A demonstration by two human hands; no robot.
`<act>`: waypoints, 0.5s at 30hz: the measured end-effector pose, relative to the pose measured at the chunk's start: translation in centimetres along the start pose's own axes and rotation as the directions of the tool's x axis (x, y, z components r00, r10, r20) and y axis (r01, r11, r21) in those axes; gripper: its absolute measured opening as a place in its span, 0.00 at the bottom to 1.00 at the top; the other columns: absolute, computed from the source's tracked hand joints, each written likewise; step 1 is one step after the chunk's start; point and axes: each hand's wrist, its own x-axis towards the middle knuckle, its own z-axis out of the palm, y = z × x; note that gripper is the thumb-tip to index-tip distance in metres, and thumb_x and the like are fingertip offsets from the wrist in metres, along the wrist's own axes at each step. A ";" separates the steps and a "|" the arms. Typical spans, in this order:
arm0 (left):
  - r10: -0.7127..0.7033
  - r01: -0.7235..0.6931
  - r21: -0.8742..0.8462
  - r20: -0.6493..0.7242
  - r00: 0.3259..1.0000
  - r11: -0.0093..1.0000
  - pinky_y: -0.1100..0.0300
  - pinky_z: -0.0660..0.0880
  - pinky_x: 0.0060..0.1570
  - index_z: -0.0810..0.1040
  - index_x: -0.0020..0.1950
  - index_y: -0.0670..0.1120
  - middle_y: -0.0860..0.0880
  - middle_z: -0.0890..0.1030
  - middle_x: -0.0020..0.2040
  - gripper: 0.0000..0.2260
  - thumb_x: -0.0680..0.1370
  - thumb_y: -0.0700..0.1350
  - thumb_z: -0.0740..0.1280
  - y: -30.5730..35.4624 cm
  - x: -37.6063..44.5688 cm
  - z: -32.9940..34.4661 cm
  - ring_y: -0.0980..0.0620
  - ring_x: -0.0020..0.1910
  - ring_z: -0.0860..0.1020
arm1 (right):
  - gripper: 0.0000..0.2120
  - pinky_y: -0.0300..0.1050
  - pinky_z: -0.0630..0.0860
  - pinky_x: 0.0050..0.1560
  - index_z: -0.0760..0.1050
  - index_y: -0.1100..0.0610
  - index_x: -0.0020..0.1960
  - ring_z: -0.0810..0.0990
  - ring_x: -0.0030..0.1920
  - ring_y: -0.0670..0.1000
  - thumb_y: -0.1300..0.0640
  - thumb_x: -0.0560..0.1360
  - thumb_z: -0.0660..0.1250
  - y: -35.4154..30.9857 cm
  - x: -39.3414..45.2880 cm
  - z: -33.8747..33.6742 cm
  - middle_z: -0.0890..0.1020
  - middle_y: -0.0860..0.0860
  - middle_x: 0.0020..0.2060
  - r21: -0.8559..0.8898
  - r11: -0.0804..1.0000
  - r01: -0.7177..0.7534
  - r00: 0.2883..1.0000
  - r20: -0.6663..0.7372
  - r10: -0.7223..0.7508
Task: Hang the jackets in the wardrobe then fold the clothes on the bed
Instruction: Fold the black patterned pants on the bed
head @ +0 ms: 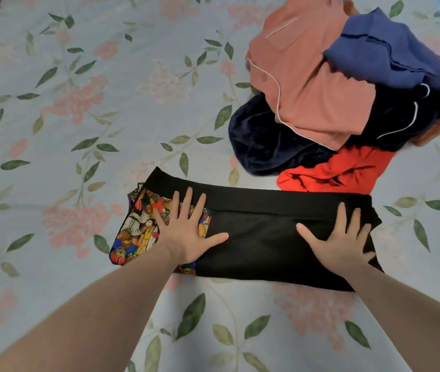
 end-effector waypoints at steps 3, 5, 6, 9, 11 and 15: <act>-0.030 0.030 -0.007 -0.013 0.999 1.000 0.25 0.36 0.72 0.26 0.79 0.60 0.55 0.24 0.78 0.55 0.63 0.87 0.44 0.4 2.1 0.7 0.46 0.77 0.24 | 0.70 0.79 0.48 0.73 0.31 0.41 0.80 0.35 0.81 0.62 0.17 0.54 0.67 -0.7 1.7 0.2 0.34 0.46 0.81 -0.033 0.999 -0.041 0.998 0.051 0.043; -0.052 0.052 -0.011 -0.017 0.999 0.999 0.24 0.34 0.70 0.24 0.78 0.59 0.55 0.21 0.77 0.57 0.61 0.88 0.44 0.7 3.4 1.0 0.46 0.76 0.22 | 0.75 0.79 0.45 0.72 0.27 0.42 0.79 0.31 0.80 0.63 0.17 0.51 0.70 -1.0 2.6 0.4 0.30 0.47 0.80 -0.066 0.996 -0.060 0.995 0.081 0.065; -0.061 0.061 -0.012 -0.011 0.998 0.998 0.23 0.33 0.69 0.24 0.77 0.58 0.54 0.20 0.76 0.58 0.61 0.88 0.45 0.8 4.0 1.0 0.45 0.76 0.22 | 0.76 0.79 0.44 0.72 0.25 0.43 0.78 0.30 0.79 0.63 0.17 0.50 0.69 -1.0 2.9 0.7 0.29 0.48 0.79 -0.078 0.995 -0.062 0.994 0.086 0.069; -0.077 0.077 -0.004 0.014 0.997 0.997 0.22 0.33 0.68 0.21 0.75 0.56 0.53 0.20 0.76 0.58 0.60 0.88 0.44 0.9 5.2 1.0 0.43 0.75 0.20 | 0.75 0.79 0.42 0.72 0.23 0.46 0.78 0.28 0.78 0.64 0.15 0.52 0.66 -1.2 3.5 1.3 0.28 0.50 0.79 -0.095 0.994 -0.055 0.993 0.101 0.064; -0.081 0.081 0.006 0.030 0.996 0.997 0.22 0.34 0.69 0.21 0.74 0.55 0.52 0.19 0.75 0.58 0.61 0.88 0.44 1.0 5.4 0.9 0.42 0.74 0.20 | 0.75 0.79 0.41 0.72 0.22 0.48 0.77 0.27 0.78 0.65 0.14 0.52 0.63 -1.3 3.8 1.4 0.27 0.51 0.78 -0.111 0.992 -0.058 0.989 0.128 0.072; -0.090 0.089 0.017 0.065 0.994 0.996 0.22 0.35 0.69 0.20 0.74 0.53 0.51 0.18 0.74 0.59 0.62 0.87 0.45 1.1 5.6 0.8 0.41 0.74 0.20 | 0.75 0.79 0.41 0.72 0.20 0.49 0.76 0.26 0.77 0.66 0.13 0.50 0.59 -1.6 4.1 1.4 0.27 0.53 0.78 -0.125 0.989 -0.072 0.983 0.159 0.092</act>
